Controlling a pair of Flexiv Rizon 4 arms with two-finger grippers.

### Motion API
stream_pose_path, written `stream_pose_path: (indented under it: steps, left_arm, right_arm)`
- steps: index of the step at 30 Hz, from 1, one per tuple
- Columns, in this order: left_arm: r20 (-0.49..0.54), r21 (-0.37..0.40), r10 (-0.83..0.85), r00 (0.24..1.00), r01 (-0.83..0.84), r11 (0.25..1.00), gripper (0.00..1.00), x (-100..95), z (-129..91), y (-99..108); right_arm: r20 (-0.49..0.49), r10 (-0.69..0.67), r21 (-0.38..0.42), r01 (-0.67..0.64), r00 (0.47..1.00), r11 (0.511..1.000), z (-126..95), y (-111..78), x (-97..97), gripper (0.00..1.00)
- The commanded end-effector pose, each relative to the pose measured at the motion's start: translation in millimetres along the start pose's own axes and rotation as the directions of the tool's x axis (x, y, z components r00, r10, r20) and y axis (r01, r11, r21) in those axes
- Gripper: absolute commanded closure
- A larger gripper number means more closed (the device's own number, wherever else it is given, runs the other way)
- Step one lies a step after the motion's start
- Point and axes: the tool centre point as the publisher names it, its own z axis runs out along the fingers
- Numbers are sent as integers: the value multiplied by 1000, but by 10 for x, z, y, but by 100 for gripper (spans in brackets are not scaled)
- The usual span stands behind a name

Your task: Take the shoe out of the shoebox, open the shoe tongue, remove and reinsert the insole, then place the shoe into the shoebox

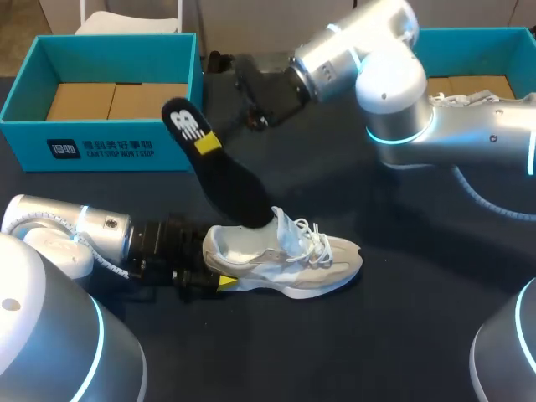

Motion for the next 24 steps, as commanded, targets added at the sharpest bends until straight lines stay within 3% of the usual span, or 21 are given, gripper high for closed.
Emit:
stream_pose_path:
  steps: [1, 24]
  left_arm:
    - [0, 0, 0, 1000, 0, 1000, 100, -17, 17, 31]
    - [0, 0, 0, 1000, 0, 1000, 100, -17, 17, 31]
  right_arm:
    - [96, -14, -10, 15, 995, 1000, -61, 127, 46, 100]
    - [96, -14, -10, 15, 995, 1000, -61, 127, 46, 100]
